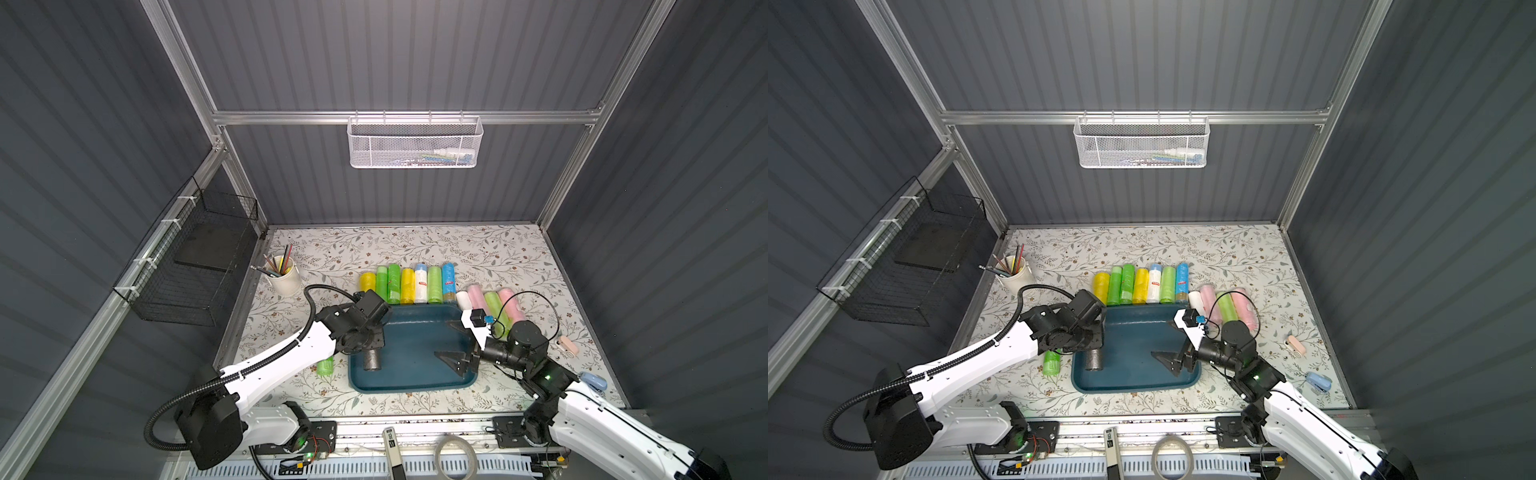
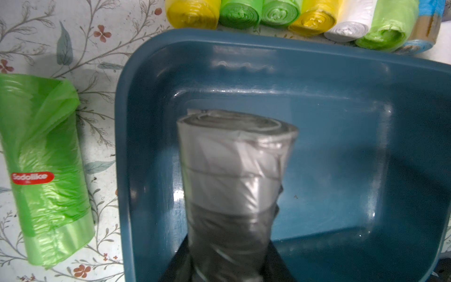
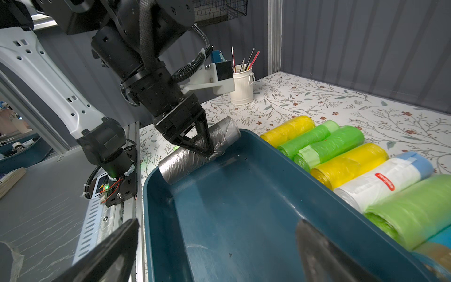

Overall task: Put the roll of trash bags into the storage box
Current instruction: Place the roll of trash bags in the storage box.

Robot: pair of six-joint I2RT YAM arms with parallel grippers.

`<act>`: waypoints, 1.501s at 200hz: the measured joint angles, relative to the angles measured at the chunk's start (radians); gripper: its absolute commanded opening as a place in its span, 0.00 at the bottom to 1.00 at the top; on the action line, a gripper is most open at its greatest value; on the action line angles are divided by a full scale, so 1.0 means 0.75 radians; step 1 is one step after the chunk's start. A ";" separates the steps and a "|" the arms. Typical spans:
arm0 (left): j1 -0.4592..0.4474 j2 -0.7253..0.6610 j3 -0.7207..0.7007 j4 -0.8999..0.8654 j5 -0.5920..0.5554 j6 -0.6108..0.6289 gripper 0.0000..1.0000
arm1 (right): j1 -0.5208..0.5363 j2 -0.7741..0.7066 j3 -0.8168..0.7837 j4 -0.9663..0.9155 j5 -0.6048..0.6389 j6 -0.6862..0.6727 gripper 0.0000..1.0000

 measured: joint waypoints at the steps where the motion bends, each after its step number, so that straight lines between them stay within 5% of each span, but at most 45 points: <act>1: 0.000 0.000 0.000 0.000 0.001 0.000 0.35 | 0.000 0.000 0.000 0.000 0.000 0.000 0.99; 300: -0.097 0.223 -0.040 -0.022 0.003 -0.080 0.37 | 0.022 0.017 0.004 -0.036 0.031 -0.025 0.99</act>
